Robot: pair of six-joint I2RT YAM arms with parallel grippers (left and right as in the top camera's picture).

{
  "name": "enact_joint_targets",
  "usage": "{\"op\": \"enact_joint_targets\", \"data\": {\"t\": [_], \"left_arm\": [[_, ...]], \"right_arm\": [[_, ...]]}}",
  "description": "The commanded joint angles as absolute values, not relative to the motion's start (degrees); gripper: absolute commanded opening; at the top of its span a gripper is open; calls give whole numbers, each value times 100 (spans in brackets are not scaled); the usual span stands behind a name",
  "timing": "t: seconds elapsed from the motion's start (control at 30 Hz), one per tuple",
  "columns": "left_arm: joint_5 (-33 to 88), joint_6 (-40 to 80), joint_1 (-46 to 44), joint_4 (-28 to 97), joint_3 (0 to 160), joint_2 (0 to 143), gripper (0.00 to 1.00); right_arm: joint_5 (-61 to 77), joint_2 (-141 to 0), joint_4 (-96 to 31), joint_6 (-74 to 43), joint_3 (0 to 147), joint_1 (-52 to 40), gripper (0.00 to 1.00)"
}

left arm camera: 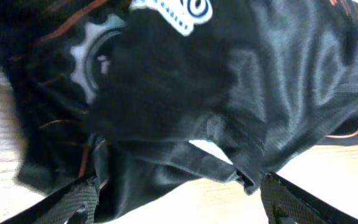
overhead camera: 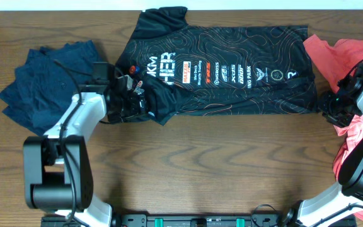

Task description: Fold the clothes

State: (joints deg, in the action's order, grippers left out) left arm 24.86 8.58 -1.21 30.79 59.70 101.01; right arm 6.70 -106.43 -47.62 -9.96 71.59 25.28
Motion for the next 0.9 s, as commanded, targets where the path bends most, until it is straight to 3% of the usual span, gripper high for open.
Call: {"op": "enact_joint_targets", "data": {"t": [0.0, 0.07, 0.1, 0.17, 0.27, 0.4, 0.57, 0.87], "left_arm": [[2226, 779, -145, 3118, 5979, 10353, 79], [2112, 777, -143, 3135, 5979, 10412, 70], [2036, 779, -143, 3138, 5979, 10420, 60], [1986, 779, -143, 3168, 5979, 10431, 31], [1988, 779, -143, 3424, 5979, 10431, 6], [1964, 751, -141, 4016, 5979, 10429, 6], [1590, 755, -137, 4737, 5979, 10429, 6], [1192, 779, -137, 4963, 5979, 10429, 6]], "right_arm": [[427, -10512, -4781, -934, 7118, 2519, 58], [427, -10512, -4779, -934, 7116, 2521, 58], [425, -10512, -4775, -934, 7116, 2521, 57], [379, -10512, -4759, -937, 7111, 2519, 54], [281, -10512, -4748, -937, 7098, 2521, 52], [279, -10512, -4652, -937, 7011, 2519, 49], [283, -10512, -4394, -937, 6799, 2510, 53], [928, -10512, -3363, -943, 6316, 2451, 57]]}}
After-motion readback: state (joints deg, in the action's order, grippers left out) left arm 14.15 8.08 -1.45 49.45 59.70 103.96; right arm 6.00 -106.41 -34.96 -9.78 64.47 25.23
